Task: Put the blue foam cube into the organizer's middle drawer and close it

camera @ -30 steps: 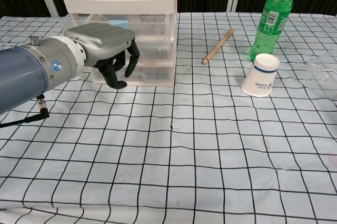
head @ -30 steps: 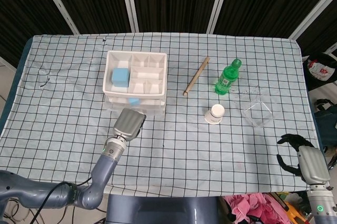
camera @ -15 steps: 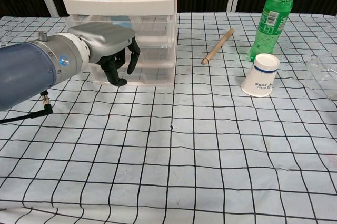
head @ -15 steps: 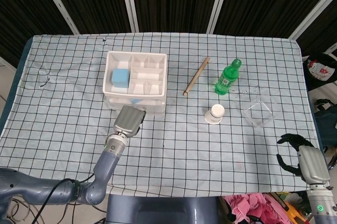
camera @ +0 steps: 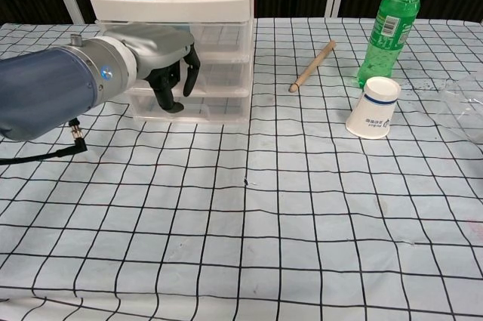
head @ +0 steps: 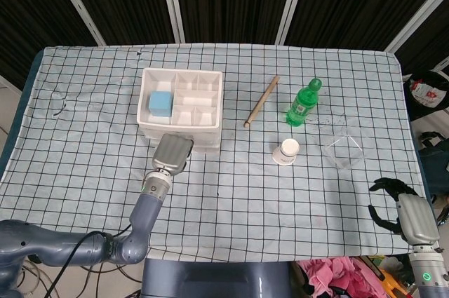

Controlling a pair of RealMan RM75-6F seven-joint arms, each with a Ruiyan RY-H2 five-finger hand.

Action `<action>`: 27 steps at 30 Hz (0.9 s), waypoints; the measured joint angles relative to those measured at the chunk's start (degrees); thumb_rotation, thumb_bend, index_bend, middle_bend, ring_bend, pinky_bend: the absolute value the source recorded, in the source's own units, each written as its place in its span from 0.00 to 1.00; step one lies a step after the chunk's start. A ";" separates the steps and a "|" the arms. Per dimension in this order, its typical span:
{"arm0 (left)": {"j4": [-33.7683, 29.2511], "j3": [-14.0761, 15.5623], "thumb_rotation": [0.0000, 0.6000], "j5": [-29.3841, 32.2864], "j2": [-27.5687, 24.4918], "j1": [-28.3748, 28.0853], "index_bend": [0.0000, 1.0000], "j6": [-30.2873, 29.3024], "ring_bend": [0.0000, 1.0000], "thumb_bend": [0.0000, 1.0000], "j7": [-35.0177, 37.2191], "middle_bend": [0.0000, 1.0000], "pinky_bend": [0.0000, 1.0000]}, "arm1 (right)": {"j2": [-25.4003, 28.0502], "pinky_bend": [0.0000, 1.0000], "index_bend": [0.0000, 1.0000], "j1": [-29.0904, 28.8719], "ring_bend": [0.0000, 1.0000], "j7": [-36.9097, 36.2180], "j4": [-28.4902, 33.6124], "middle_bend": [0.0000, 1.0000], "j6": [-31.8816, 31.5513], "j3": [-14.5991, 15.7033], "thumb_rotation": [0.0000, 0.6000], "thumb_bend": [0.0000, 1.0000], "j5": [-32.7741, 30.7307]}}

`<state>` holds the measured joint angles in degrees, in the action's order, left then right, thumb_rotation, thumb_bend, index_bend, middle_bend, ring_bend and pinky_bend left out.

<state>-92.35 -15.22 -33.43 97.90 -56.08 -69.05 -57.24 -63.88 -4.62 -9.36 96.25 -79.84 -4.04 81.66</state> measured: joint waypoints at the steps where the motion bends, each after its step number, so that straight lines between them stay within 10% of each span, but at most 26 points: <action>1: 0.29 -0.14 1.00 0.25 0.09 -0.23 0.56 0.00 0.88 0.30 -0.06 0.89 0.87 | 0.01 0.26 0.40 -0.01 0.20 -0.04 0.01 0.28 0.03 0.00 1.00 0.32 -0.02; 27: 1.75 -0.82 1.00 2.99 0.29 -1.96 0.56 -1.05 0.88 0.30 -0.29 0.89 0.87 | 0.10 0.26 0.41 0.02 0.20 -0.09 0.10 0.28 -0.03 0.08 1.00 0.32 0.16</action>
<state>-90.59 -16.04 -30.45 98.19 -58.04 -70.10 -57.54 -63.78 -4.59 -9.44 96.35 -79.87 -3.96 81.82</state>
